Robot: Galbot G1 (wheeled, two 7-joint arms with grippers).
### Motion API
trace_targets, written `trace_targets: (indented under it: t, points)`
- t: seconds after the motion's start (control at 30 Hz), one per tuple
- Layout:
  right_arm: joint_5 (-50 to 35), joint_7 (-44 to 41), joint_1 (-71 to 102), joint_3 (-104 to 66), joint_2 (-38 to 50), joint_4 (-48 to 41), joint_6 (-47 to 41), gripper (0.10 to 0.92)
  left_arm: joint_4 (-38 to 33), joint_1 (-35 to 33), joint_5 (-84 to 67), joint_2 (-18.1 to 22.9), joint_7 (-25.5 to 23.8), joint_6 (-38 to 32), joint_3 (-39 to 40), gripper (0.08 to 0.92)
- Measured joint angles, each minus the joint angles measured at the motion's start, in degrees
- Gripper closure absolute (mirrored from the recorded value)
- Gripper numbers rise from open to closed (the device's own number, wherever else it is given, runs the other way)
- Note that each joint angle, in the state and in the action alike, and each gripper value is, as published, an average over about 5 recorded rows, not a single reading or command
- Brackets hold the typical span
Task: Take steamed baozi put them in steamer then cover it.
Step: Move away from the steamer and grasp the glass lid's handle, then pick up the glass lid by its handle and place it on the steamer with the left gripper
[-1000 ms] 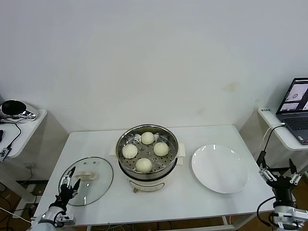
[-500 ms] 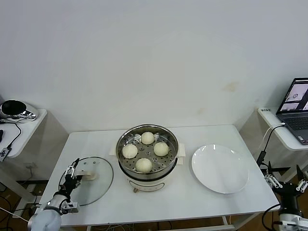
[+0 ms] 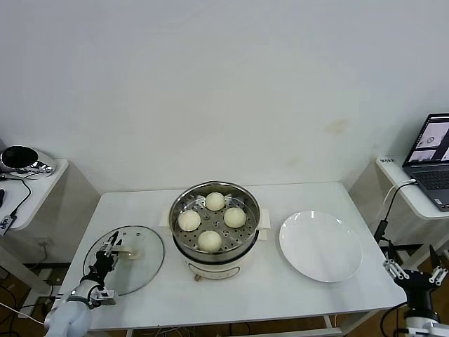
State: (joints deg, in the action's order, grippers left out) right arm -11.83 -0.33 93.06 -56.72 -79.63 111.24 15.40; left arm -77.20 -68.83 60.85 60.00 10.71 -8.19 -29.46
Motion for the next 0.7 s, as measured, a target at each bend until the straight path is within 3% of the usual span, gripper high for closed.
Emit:
trace_targets:
  t: [0.3,0.7]
  points:
    - [0.05,-0.05,0.2,0.26,0.47,0.68,0.0,0.203,-2.37,-1.64,-2.24,-0.74,1.5,0.88,-0.95,0.826]
    - [0.83,-0.2,0.28,2.25,1.33,0.75,0.29,0.203,-17.76,-9.9,-7.59,-2.7,0.18,11.42,-6.18,0.852]
